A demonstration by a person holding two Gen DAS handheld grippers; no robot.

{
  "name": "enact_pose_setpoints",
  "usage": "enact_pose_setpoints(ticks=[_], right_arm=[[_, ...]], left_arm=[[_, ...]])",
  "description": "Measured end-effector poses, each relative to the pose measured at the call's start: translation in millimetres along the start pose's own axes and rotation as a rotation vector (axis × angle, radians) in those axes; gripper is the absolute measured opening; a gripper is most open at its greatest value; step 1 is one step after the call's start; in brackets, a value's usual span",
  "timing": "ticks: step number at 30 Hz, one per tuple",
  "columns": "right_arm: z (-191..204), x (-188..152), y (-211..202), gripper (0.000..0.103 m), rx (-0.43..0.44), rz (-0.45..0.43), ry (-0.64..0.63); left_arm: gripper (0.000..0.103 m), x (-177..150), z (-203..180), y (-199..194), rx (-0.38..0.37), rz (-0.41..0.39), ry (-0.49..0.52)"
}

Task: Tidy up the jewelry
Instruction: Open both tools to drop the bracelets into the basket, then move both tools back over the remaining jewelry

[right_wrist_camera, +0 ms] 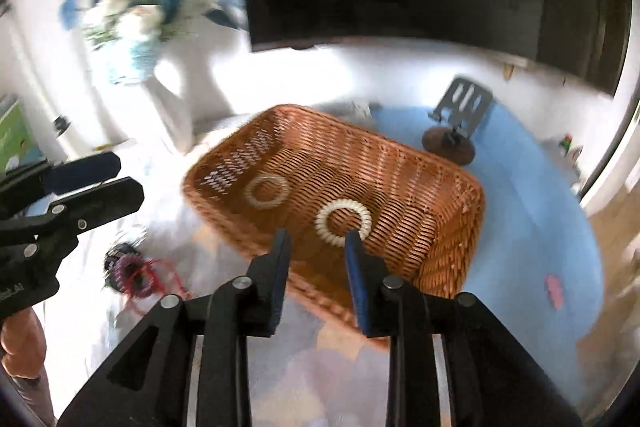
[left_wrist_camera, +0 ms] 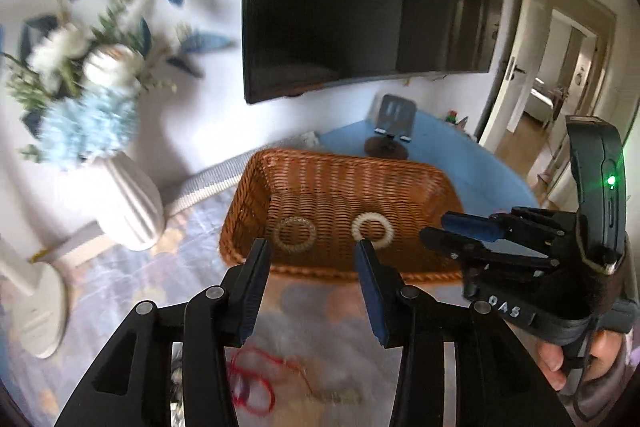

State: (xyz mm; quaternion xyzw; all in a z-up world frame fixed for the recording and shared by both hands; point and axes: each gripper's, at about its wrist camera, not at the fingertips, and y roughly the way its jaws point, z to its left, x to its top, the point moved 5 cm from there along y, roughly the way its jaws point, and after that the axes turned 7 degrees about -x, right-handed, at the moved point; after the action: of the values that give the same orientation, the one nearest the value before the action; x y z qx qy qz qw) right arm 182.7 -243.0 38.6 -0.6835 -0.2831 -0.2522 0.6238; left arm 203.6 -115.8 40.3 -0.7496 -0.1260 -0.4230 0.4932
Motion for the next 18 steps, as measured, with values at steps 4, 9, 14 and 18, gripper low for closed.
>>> enact_pose_setpoints(ticks=[4, 9, 14, 18], right_arm=[[19.8, -9.6, -43.3, 0.042, -0.022, -0.07, -0.059], [45.2, -29.8, -84.5, 0.044, -0.03, -0.129, -0.116], [53.9, -48.1, -97.2, 0.044, 0.036, -0.129, -0.091], [59.0, -63.3, -91.9, 0.044, 0.091, -0.111, -0.066]], left_arm=[[0.054, -12.0, -12.3, -45.9, 0.003, -0.059, 0.003], [0.055, -39.6, -11.9, -98.8, 0.041, -0.124, -0.021], [0.055, -79.9, 12.1, -133.9, 0.092, -0.132, -0.094], [0.055, -116.6, 35.8, -146.7, 0.115, -0.11, -0.157]])
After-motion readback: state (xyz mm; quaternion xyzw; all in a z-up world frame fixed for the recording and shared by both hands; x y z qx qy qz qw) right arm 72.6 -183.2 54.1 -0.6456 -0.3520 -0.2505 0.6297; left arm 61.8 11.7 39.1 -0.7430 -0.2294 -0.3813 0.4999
